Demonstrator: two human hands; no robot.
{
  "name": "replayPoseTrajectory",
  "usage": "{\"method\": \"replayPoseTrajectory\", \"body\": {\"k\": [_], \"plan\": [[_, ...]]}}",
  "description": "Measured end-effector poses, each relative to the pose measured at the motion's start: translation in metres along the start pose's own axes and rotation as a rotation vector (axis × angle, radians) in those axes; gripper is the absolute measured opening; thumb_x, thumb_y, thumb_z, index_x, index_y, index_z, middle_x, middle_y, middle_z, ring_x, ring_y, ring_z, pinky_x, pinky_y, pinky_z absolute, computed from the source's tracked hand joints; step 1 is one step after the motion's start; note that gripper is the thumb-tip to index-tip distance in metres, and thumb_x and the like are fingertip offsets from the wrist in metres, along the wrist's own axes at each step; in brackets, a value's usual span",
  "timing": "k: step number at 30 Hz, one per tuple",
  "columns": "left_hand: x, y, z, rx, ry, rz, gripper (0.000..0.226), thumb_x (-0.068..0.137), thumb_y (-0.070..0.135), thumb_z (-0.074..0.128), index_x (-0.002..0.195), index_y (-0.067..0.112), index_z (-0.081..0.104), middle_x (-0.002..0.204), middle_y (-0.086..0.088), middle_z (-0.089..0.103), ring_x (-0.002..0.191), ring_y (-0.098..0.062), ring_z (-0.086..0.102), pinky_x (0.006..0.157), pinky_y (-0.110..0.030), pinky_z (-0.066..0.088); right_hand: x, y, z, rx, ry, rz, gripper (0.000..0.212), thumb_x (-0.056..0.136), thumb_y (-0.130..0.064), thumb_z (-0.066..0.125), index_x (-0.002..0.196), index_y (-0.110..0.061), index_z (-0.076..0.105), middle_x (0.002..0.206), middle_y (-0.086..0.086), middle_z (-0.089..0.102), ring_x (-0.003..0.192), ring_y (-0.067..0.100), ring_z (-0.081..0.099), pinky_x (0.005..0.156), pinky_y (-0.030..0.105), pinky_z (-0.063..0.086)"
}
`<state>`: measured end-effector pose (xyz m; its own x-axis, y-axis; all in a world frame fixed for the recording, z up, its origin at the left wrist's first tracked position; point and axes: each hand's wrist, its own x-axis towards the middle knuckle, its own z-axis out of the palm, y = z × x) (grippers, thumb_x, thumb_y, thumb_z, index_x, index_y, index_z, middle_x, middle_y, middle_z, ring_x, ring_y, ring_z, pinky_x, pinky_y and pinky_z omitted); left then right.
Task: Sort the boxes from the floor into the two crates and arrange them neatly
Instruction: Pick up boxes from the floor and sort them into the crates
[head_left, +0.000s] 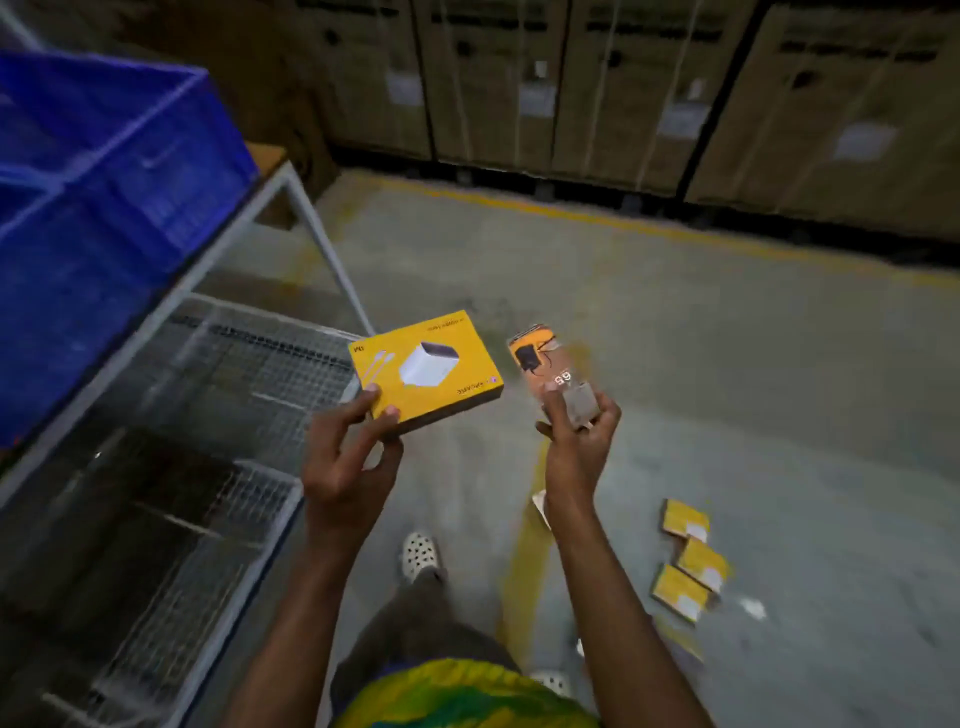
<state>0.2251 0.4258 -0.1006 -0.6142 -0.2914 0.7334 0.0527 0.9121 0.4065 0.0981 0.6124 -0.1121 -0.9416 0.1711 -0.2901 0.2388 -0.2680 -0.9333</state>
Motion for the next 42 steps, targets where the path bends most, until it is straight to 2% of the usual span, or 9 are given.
{"method": "replayPoseTrajectory", "body": {"k": [3, 6, 11, 16, 23, 27, 30, 34, 42], "plan": [[0.009, -0.038, -0.026, 0.073, 0.070, -0.064, 0.029, 0.081, -0.004, 0.076, 0.108, 0.005, 0.074, 0.124, -0.021, 0.066, 0.103, -0.036, 0.067, 0.093, -0.041, 0.053, -0.014, 0.003, 0.058, -0.044, -0.124, -0.031, 0.066, 0.072, -0.042, 0.085, 0.126, -0.024, 0.052, 0.127, 0.012, 0.063, 0.108, 0.028, 0.069, 0.086, 0.045, 0.061], [0.022, -0.079, -0.060, 0.161, 0.152, -0.119, 0.028, 0.080, -0.004, 0.078, 0.107, 0.002, 0.073, 0.122, -0.021, 0.066, 0.103, -0.034, 0.066, 0.086, -0.046, 0.055, -0.028, 0.006, 0.129, -0.035, -0.238, -0.060, 0.068, 0.070, -0.045, 0.084, 0.126, -0.023, 0.053, 0.127, 0.010, 0.064, 0.111, 0.029, 0.068, 0.093, 0.055, 0.057], [0.061, -0.147, -0.110, 0.293, 0.338, -0.213, 0.024, 0.077, -0.004, 0.081, 0.100, -0.002, 0.076, 0.116, -0.020, 0.068, 0.099, -0.029, 0.067, 0.095, -0.027, 0.050, -0.043, 0.014, 0.253, -0.007, -0.441, -0.142, 0.056, 0.084, -0.019, 0.084, 0.129, -0.017, 0.052, 0.126, 0.015, 0.062, 0.105, 0.017, 0.067, 0.088, 0.046, 0.060], [0.110, -0.206, -0.152, 0.388, 0.476, -0.235, 0.024, 0.079, 0.005, 0.081, 0.101, -0.004, 0.075, 0.115, -0.018, 0.068, 0.103, -0.025, 0.066, 0.095, -0.033, 0.052, -0.071, 0.014, 0.376, 0.037, -0.616, -0.255, 0.052, 0.087, -0.012, 0.080, 0.130, -0.015, 0.051, 0.124, 0.010, 0.061, 0.100, 0.006, 0.066, 0.076, 0.017, 0.053], [0.160, -0.272, -0.196, 0.525, 0.596, -0.282, 0.028, 0.078, 0.004, 0.085, 0.102, -0.004, 0.075, 0.113, -0.020, 0.070, 0.102, -0.030, 0.069, 0.099, -0.026, 0.049, -0.094, 0.011, 0.482, 0.063, -0.770, -0.303, 0.055, 0.084, -0.018, 0.083, 0.130, -0.016, 0.053, 0.126, 0.010, 0.062, 0.112, 0.025, 0.066, 0.090, 0.035, 0.057], [0.189, -0.308, -0.205, 0.636, 0.633, -0.341, 0.029, 0.077, 0.008, 0.085, 0.102, -0.003, 0.073, 0.105, -0.018, 0.072, 0.094, -0.031, 0.071, 0.089, -0.031, 0.054, -0.079, 0.016, 0.532, 0.013, -0.834, -0.356, 0.057, 0.084, -0.018, 0.083, 0.132, -0.016, 0.053, 0.128, 0.008, 0.062, 0.113, 0.021, 0.067, 0.090, 0.034, 0.057], [0.215, -0.337, -0.201, 0.670, 0.688, -0.504, 0.032, 0.077, 0.014, 0.085, 0.103, 0.000, 0.072, 0.090, -0.014, 0.073, 0.076, -0.028, 0.070, 0.074, -0.035, 0.054, -0.061, 0.023, 0.580, -0.031, -0.863, -0.428, 0.061, 0.081, -0.030, 0.085, 0.131, -0.019, 0.054, 0.133, 0.009, 0.059, 0.118, 0.025, 0.064, 0.092, 0.046, 0.057], [0.255, -0.370, -0.193, 0.627, 0.764, -0.789, 0.031, 0.074, 0.027, 0.088, 0.090, 0.008, 0.069, 0.070, -0.005, 0.068, 0.063, -0.019, 0.063, 0.066, -0.018, 0.038, -0.038, 0.026, 0.649, -0.192, -0.929, -0.664, 0.061, 0.078, -0.042, 0.085, 0.127, -0.017, 0.058, 0.126, 0.001, 0.059, 0.119, 0.018, 0.059, 0.096, 0.047, 0.051], [0.302, -0.427, -0.169, 0.649, 0.775, -1.096, 0.032, 0.082, 0.038, 0.079, 0.094, 0.009, 0.072, 0.079, -0.013, 0.075, 0.077, -0.033, 0.071, 0.072, -0.038, 0.052, -0.015, 0.040, 0.729, -0.505, -1.041, -0.906, 0.064, 0.076, -0.061, 0.075, 0.129, -0.029, 0.058, 0.128, -0.007, 0.061, 0.119, 0.022, 0.062, 0.091, 0.050, 0.053]]}}
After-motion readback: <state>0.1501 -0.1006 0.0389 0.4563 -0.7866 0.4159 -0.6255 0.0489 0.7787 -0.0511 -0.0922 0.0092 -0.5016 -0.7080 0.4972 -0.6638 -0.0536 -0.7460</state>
